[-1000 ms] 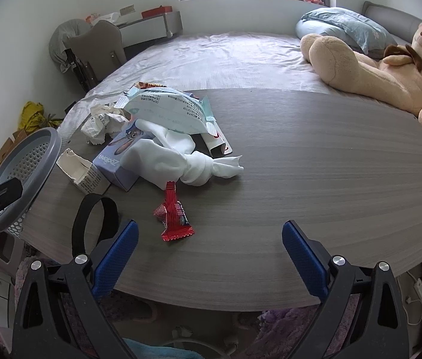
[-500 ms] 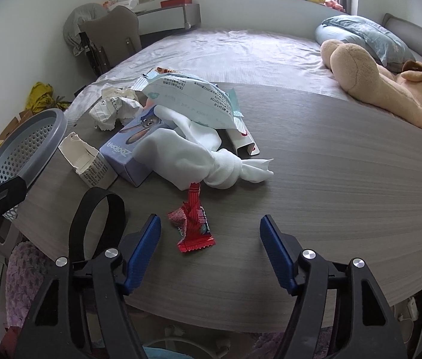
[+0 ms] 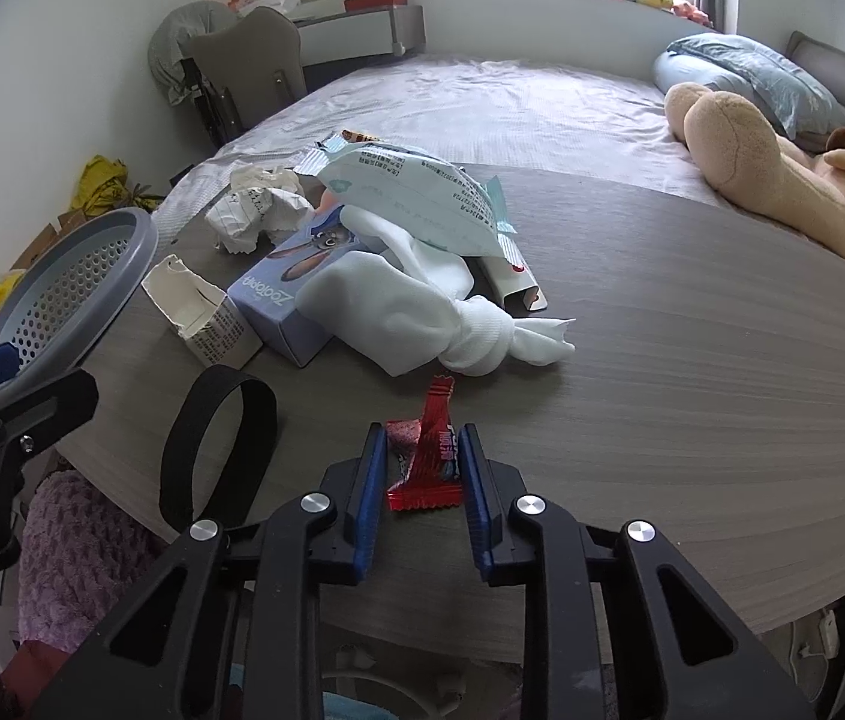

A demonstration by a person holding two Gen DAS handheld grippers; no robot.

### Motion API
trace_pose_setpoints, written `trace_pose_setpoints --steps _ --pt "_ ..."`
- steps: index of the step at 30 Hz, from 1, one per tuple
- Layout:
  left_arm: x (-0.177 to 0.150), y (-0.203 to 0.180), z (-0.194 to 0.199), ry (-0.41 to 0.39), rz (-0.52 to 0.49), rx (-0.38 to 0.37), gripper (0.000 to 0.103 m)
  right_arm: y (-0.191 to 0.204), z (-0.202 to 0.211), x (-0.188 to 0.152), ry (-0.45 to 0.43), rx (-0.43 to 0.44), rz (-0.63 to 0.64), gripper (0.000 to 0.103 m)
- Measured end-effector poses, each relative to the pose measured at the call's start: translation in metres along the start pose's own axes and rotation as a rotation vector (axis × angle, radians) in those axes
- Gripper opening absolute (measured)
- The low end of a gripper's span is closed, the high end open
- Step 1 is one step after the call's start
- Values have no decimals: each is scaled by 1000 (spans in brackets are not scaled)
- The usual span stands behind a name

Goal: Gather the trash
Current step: 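Grasp the red candy wrapper with the right tool while the left tool grasps the black band, then carry both items over the blue basket and open both tools to drop them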

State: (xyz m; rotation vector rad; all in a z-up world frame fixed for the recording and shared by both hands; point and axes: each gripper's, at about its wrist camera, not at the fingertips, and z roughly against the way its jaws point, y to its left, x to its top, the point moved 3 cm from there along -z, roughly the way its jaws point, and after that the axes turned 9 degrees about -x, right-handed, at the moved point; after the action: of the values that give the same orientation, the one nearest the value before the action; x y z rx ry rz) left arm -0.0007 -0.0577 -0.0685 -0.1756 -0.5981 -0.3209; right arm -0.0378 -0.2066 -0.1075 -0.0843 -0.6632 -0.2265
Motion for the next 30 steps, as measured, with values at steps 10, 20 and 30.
trace_pose_setpoints --steps 10,20,30 --pt "-7 -30 -7 38 -42 -63 85 -36 24 -9 -26 28 -96 24" --pt "-12 -50 -34 97 -60 -81 85 -62 27 -26 -18 44 -158 24" --pt "-16 -55 -46 132 -66 -102 26 -65 22 -29 -5 56 -172 24"
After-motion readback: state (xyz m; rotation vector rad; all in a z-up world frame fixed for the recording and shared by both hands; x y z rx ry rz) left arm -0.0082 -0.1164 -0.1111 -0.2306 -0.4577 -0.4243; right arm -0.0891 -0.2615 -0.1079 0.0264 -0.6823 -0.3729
